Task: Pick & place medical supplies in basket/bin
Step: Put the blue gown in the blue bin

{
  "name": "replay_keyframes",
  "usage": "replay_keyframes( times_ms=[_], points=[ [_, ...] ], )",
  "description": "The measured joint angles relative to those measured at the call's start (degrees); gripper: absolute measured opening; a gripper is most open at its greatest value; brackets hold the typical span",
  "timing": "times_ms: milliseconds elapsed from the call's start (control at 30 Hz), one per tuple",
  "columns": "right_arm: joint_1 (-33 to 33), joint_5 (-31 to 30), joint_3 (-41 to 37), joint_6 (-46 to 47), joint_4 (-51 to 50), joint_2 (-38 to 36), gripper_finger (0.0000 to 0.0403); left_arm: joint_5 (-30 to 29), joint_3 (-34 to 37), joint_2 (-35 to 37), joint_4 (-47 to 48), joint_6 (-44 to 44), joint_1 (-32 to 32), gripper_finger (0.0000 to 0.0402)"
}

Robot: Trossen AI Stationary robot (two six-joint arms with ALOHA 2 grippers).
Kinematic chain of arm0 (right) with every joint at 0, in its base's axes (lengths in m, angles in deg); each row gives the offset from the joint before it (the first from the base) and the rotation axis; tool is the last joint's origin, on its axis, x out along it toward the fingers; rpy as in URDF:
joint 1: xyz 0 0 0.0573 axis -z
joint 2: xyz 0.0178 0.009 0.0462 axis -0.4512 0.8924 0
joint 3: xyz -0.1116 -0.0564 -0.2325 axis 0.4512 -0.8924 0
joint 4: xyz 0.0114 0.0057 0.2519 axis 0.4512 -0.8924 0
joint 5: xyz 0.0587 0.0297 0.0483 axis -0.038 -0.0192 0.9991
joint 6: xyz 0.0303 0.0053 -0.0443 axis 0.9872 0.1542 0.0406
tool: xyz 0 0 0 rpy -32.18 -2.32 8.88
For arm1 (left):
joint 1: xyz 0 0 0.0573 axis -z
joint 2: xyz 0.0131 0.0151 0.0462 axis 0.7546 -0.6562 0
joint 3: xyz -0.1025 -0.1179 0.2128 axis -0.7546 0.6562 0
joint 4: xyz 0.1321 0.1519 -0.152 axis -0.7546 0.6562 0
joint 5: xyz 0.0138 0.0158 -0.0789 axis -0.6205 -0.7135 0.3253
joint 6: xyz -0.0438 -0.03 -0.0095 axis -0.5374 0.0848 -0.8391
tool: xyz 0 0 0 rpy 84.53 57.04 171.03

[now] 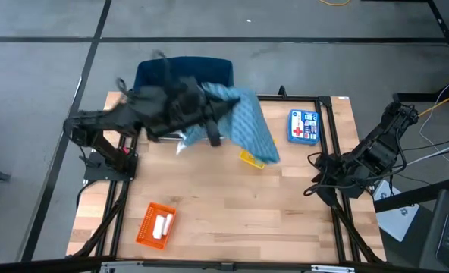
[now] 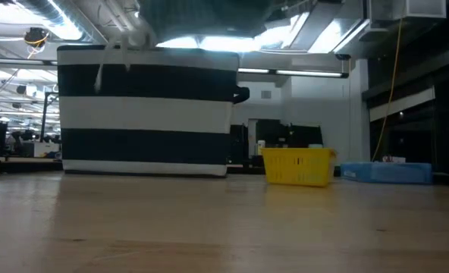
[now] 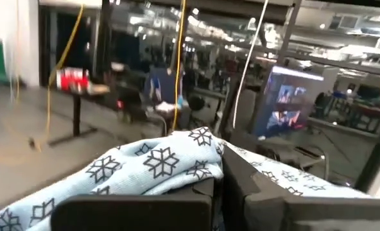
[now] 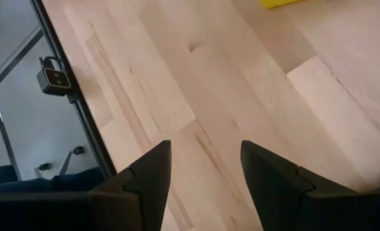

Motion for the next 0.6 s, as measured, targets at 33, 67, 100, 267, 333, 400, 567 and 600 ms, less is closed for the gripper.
replay_keyframes(
  times_ms=[33, 67, 100, 267, 333, 400, 567, 600],
  points=[
    [0.00, -0.24, 0.00, 0.19, 0.00, 0.00, 0.0189, 0.50, -2.26, 0.00, 1.31, 1.94, -0.69, 0.0002],
    [0.00, -0.48, 0.00, 0.56, 0.00, 0.00, 0.0189, 0.80, -4.48, 0.00, 2.81, 3.48, -1.39, 0.0002],
    [0.00, -0.74, 0.00, 0.88, 0.00, 0.00, 0.0189, 1.16, -6.58, 0.00, 4.52, 4.66, -2.14, 0.0002],
    [0.00, -2.61, -0.02, 2.86, 0.02, 0.00, 0.0189, 1.71, -12.93, 0.75, 13.33, 8.18, -7.24, 0.0002],
    [0.00, -3.70, -0.02, 3.37, 0.04, 0.02, 0.0189, 2.24, -11.32, 3.05, 16.26, 8.25, -10.21, 0.0002],
    [0.00, -4.77, -0.02, 4.22, 0.05, 0.02, 0.0189, 3.93, -10.80, 4.55, 20.42, 6.00, -14.20, 0.0002],
    [0.48, -6.45, -0.04, 4.62, 0.42, 0.05, 0.0189, 11.59, -10.75, 6.02, 30.90, -0.22, -25.51, 0.0002],
    [0.71, -6.61, -0.04, 4.61, 0.42, 0.03, 0.0189, 14.13, -10.74, 5.95, 31.93, -0.42, -27.57, 0.0002]
  ],
)
